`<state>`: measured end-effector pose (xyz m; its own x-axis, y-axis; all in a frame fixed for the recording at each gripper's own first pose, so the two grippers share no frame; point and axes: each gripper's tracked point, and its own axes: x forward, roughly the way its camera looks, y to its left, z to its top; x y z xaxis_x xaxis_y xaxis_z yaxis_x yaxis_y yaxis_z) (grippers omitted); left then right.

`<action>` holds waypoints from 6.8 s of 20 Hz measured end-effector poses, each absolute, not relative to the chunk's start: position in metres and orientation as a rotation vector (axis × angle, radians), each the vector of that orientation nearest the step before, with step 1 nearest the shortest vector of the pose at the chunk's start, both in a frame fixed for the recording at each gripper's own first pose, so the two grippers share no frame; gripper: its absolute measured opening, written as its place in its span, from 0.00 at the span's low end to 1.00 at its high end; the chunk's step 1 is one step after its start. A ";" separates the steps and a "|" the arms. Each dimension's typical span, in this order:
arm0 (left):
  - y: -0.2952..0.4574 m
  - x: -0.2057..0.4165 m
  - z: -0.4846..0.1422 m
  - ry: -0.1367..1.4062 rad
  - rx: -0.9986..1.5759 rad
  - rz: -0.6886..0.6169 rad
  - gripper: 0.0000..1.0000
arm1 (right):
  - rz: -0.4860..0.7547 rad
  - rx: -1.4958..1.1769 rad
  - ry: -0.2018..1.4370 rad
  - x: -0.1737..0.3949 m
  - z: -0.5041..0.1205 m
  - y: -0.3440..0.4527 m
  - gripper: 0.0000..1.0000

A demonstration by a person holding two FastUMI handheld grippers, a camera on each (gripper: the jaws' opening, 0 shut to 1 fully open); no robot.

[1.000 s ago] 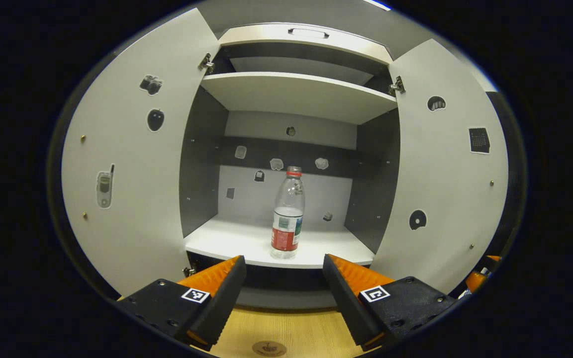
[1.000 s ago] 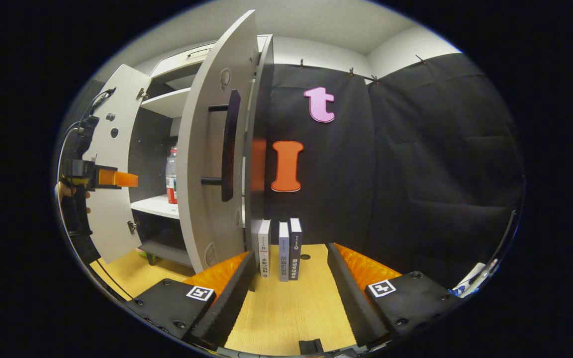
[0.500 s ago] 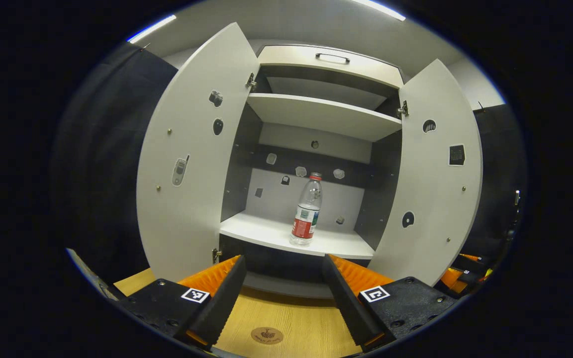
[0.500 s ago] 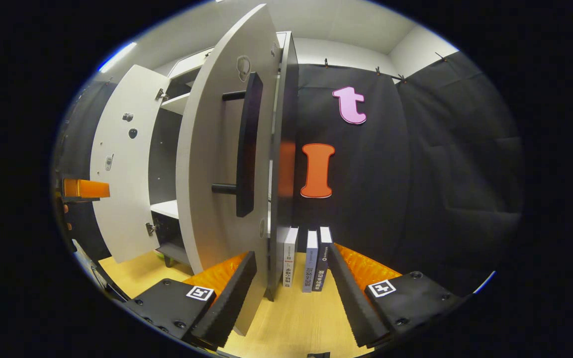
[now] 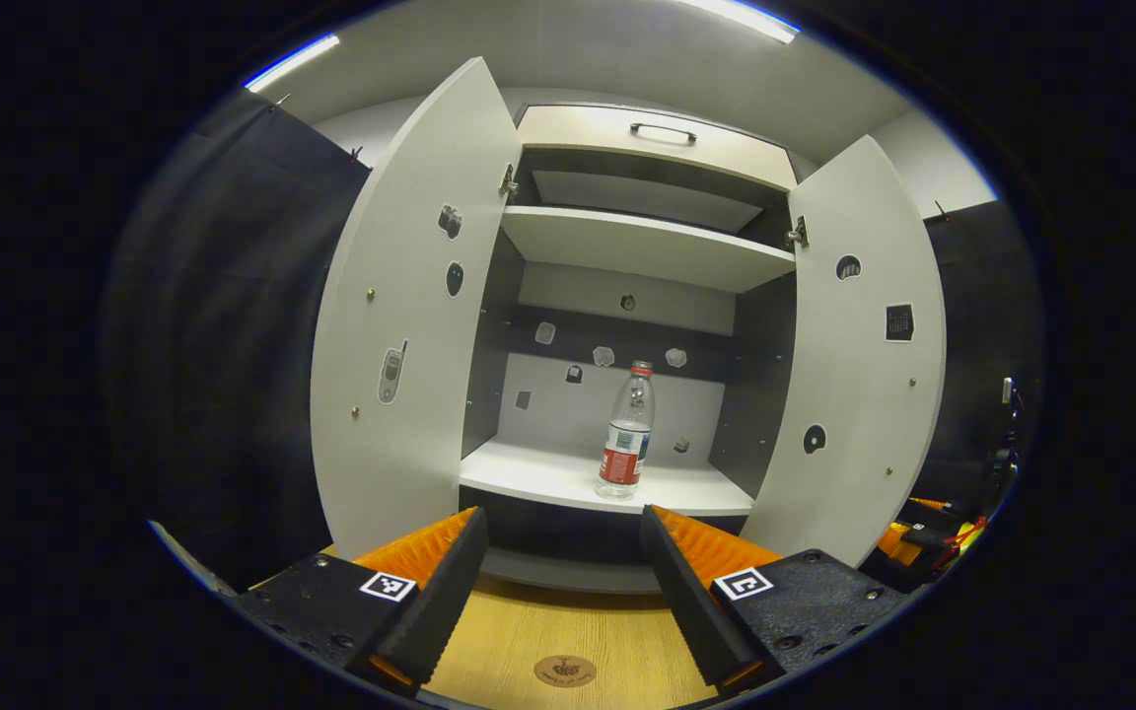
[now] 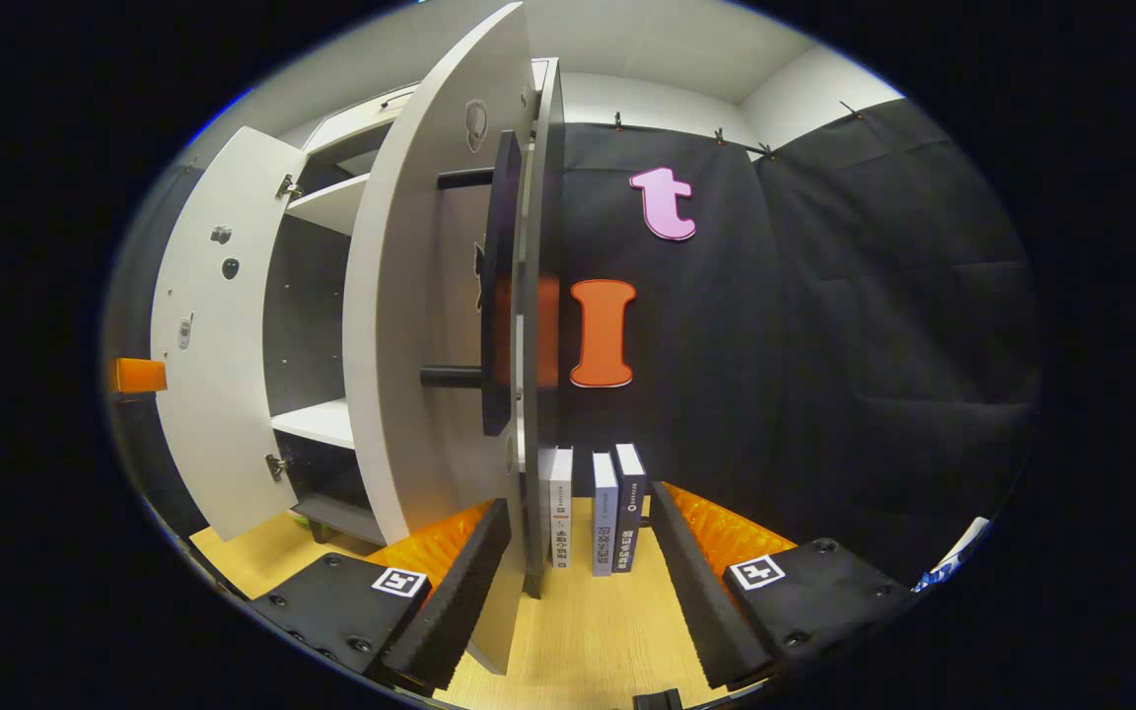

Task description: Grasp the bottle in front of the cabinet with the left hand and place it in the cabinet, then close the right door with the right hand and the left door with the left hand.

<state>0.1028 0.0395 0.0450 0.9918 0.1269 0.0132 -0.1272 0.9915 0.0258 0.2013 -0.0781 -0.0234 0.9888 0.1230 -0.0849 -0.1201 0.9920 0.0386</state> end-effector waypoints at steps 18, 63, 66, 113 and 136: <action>0.091 0.103 0.044 -0.004 -0.013 0.022 0.95 | 0.182 -0.004 0.054 0.209 -0.016 0.036 0.94; 0.277 0.072 0.041 -0.009 0.066 0.360 0.94 | 0.151 -0.069 0.010 0.171 0.015 0.051 0.94; 0.292 0.083 0.037 -0.005 0.077 0.391 0.95 | 0.148 -0.072 0.009 0.166 0.015 0.046 0.95; 0.123 0.230 0.004 0.034 0.063 0.020 0.92 | -0.083 -0.040 0.025 0.119 0.002 -0.082 0.95; 0.094 0.279 -0.015 0.077 0.046 0.017 0.94 | -0.123 -0.028 0.072 0.148 -0.017 -0.115 0.95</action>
<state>0.2791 0.0935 -0.0151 0.9969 0.0188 -0.0766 -0.0153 0.9988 0.0462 0.1483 -0.1151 -0.0170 0.9899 -0.1231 -0.0697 0.1211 0.9921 -0.0324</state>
